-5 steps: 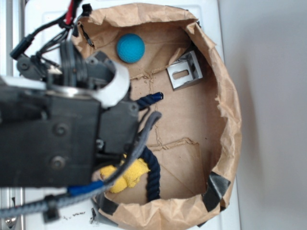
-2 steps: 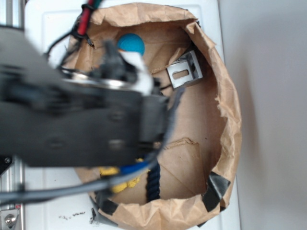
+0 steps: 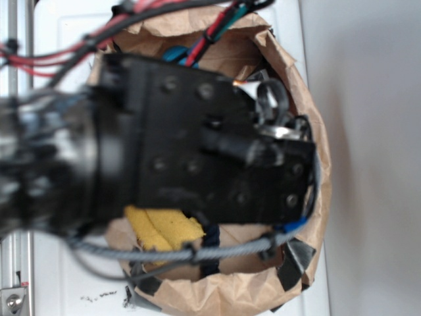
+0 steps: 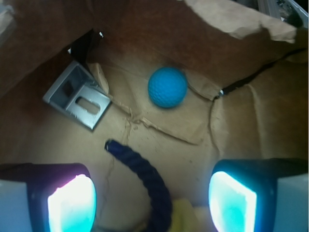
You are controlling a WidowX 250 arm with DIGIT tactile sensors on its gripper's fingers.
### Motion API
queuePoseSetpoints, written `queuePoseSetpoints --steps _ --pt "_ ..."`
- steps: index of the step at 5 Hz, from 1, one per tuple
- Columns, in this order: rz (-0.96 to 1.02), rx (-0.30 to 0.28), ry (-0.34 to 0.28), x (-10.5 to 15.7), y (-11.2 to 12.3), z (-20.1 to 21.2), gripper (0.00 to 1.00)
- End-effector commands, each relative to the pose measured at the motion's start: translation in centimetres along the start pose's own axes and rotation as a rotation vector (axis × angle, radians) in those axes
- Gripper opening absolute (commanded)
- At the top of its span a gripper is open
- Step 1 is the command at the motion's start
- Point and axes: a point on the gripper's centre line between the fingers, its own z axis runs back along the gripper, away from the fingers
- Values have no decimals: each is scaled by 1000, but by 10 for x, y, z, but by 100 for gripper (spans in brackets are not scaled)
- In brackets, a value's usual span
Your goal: Grab the blue ball.
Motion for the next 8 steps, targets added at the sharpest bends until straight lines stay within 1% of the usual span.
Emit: queuePoseSetpoints --steps 1,2,3,4,5,6,7,8 --pt "59 -56 -61 23 33 -8 100" --pt "86 -15 -96 26 43 -19 100" --pt "104 -35 -151 24 55 -34 100" --pt "112 -69 -186 22 50 -51 100" --pt "124 -63 -181 25 40 -59 100" --pt "135 -25 -161 31 36 -62 100" --pt "153 -4 -169 36 36 -62 100" --pt "173 -6 -225 39 40 -63 100"
